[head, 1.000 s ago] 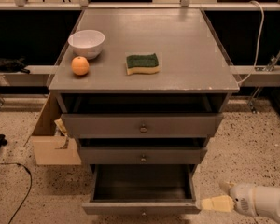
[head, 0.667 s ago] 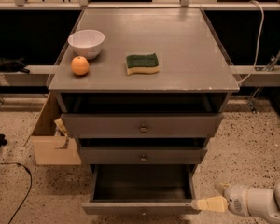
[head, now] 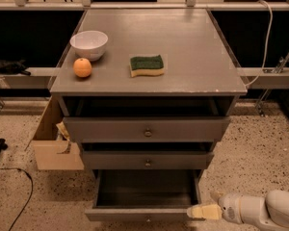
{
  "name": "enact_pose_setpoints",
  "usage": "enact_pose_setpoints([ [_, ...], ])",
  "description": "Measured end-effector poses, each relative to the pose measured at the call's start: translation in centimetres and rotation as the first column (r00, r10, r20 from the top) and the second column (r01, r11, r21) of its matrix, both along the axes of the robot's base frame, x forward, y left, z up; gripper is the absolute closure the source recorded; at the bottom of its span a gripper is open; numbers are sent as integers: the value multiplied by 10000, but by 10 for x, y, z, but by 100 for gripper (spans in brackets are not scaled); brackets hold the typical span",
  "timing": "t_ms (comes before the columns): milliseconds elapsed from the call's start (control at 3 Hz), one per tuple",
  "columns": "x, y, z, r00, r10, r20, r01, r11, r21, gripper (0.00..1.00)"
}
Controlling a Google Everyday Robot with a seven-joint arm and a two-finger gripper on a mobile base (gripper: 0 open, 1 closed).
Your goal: Close bottom drawer
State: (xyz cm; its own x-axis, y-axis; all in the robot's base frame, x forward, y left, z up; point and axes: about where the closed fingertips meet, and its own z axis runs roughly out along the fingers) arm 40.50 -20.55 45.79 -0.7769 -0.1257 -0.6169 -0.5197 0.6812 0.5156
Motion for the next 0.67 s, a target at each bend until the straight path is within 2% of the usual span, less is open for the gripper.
enact_pose_setpoints([
  [333, 2, -3, -24, 9986, -477, -217, 487, 9977, 478, 0],
  [667, -7, 2, -75, 9921, -849, -927, 935, 9912, 938, 0],
])
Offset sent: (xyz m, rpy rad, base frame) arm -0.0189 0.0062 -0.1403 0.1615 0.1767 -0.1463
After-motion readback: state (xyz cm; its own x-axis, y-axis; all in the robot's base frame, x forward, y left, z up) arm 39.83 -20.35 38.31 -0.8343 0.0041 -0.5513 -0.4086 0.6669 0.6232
